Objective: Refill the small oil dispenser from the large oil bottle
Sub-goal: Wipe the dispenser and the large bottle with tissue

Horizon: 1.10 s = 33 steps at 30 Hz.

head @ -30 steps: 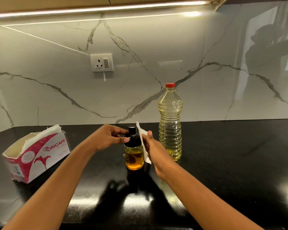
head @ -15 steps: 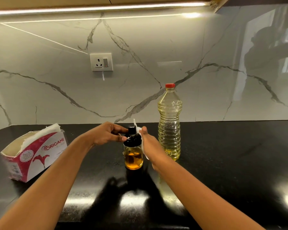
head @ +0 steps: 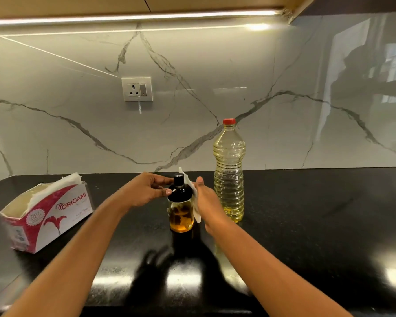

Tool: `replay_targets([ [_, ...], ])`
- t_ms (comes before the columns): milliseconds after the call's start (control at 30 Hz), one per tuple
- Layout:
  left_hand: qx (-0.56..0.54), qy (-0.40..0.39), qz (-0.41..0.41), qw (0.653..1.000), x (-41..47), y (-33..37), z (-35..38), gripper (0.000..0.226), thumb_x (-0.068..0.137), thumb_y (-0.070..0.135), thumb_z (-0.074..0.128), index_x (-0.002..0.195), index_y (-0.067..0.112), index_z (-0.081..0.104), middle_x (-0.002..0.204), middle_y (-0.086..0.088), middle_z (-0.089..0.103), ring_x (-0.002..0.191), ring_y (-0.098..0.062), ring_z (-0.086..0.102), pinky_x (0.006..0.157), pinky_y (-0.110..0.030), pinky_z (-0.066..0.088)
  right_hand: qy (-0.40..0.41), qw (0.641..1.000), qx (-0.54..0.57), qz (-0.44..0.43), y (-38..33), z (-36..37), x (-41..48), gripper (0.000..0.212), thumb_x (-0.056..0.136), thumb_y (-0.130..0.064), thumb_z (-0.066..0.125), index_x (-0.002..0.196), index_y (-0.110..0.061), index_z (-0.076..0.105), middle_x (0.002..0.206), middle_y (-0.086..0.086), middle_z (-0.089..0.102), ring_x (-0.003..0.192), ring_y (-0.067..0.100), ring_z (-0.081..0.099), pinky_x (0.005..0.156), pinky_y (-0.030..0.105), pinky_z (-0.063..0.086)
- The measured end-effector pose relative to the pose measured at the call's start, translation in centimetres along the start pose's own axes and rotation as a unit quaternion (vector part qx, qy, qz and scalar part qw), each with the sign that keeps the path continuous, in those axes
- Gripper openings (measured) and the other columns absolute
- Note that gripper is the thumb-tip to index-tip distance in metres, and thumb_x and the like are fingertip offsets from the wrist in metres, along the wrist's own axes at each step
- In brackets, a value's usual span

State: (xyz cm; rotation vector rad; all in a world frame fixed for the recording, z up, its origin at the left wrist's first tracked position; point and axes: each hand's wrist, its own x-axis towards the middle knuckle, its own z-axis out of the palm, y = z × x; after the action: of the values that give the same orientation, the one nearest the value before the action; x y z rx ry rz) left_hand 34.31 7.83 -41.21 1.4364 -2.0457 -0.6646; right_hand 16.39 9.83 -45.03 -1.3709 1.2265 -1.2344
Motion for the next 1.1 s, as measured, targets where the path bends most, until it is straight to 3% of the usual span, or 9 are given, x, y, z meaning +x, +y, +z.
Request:
replay_targets([
  [100,0.068,0.175,-0.033,0.982,-2.0,1.1,3.1,0.048,0.08,0.038,0.073,0.125,0.026,0.061,0.115,0.005,0.069,0.106,-0.012,0.063,0.096,-0.032,0.049,-0.002,1.0,0.015,-0.024,1.1,-0.1,-0.7,0.045,0.1,-0.045,0.028,0.125,-0.024,0.059,0.12,-0.005,0.062,0.111,0.012,0.054,0.101,0.036,0.042],
  [200,0.06,0.244,-0.031,0.967,-2.8,1.7,5.2,0.055,0.073,0.049,0.076,0.123,0.03,0.063,0.111,0.004,0.071,0.102,-0.011,0.065,0.089,-0.03,0.051,0.001,0.998,0.012,-0.055,1.4,0.4,-1.1,0.033,0.099,-0.036,0.039,0.121,-0.026,0.061,0.11,-0.011,0.063,0.106,0.007,0.056,0.098,0.033,0.045],
  [367,0.014,0.211,-0.033,0.977,-2.4,1.3,4.6,0.053,0.072,0.044,0.078,0.121,0.027,0.065,0.112,0.004,0.071,0.103,-0.009,0.063,0.08,-0.021,0.045,-0.044,0.999,0.018,-0.018,-0.8,0.4,0.7,0.027,0.099,-0.028,0.043,0.107,-0.018,0.067,0.109,0.005,0.068,0.104,0.018,0.062,0.095,0.037,0.048],
  [600,-0.11,0.132,0.002,0.985,-2.2,-0.6,3.9,0.065,0.076,0.029,0.077,0.135,0.024,0.052,0.128,0.006,0.062,0.117,-0.001,0.053,0.101,-0.023,0.035,-0.028,0.994,-0.026,-0.104,1.3,-0.6,0.4,0.027,0.094,-0.018,0.053,0.118,-0.017,0.066,0.11,-0.003,0.069,0.102,0.009,0.062,0.088,0.026,0.051],
  [667,-0.118,0.114,-0.001,0.986,-2.1,-1.0,3.7,0.074,0.075,0.029,0.077,0.142,0.024,0.044,0.132,0.007,0.06,0.125,-0.005,0.05,0.11,-0.031,0.032,-0.053,0.995,-0.034,-0.081,0.3,-0.6,1.3,0.025,0.095,-0.015,0.051,0.115,-0.015,0.066,0.106,-0.001,0.068,0.094,0.007,0.061,0.078,0.019,0.049],
  [767,-0.117,0.124,-0.008,0.985,-2.2,-1.4,3.9,0.08,0.078,0.026,0.075,0.147,0.025,0.034,0.134,0.006,0.057,0.131,-0.009,0.045,0.112,-0.033,0.026,-0.105,0.994,0.006,-0.025,-0.6,-0.3,2.4,0.023,0.096,-0.013,0.05,0.113,-0.013,0.065,0.109,0.008,0.068,0.094,0.014,0.062,0.077,0.024,0.049],
  [833,-0.129,0.135,-0.009,0.982,-2.3,-1.6,4.2,0.076,0.08,0.024,0.074,0.146,0.023,0.036,0.134,0.004,0.058,0.13,-0.01,0.046,0.111,-0.031,0.028,-0.088,0.995,-0.017,-0.046,-0.2,-0.6,2.1,0.023,0.095,-0.013,0.051,0.113,-0.014,0.066,0.107,0.006,0.069,0.093,0.012,0.063,0.074,0.02,0.049],
  [933,-0.146,0.147,-0.001,0.978,-2.4,-2.1,4.6,0.066,0.077,0.026,0.074,0.138,0.022,0.048,0.13,0.004,0.061,0.125,-0.008,0.052,0.112,-0.04,0.036,-0.037,0.995,-0.029,-0.083,0.7,-1.1,1.9,0.023,0.094,-0.012,0.053,0.111,-0.013,0.069,0.101,0.003,0.071,0.085,0.007,0.063,0.063,0.013,0.046],
  [1100,-0.108,0.158,0.002,0.982,-2.3,-2.0,4.6,0.062,0.079,0.027,0.074,0.137,0.021,0.051,0.131,0.003,0.06,0.125,-0.009,0.051,0.11,-0.033,0.036,-0.087,0.995,0.057,-0.002,0.3,0.0,2.7,0.021,0.098,-0.015,0.045,0.103,-0.019,0.065,0.1,0.003,0.068,0.093,0.014,0.06,0.078,0.028,0.048],
])
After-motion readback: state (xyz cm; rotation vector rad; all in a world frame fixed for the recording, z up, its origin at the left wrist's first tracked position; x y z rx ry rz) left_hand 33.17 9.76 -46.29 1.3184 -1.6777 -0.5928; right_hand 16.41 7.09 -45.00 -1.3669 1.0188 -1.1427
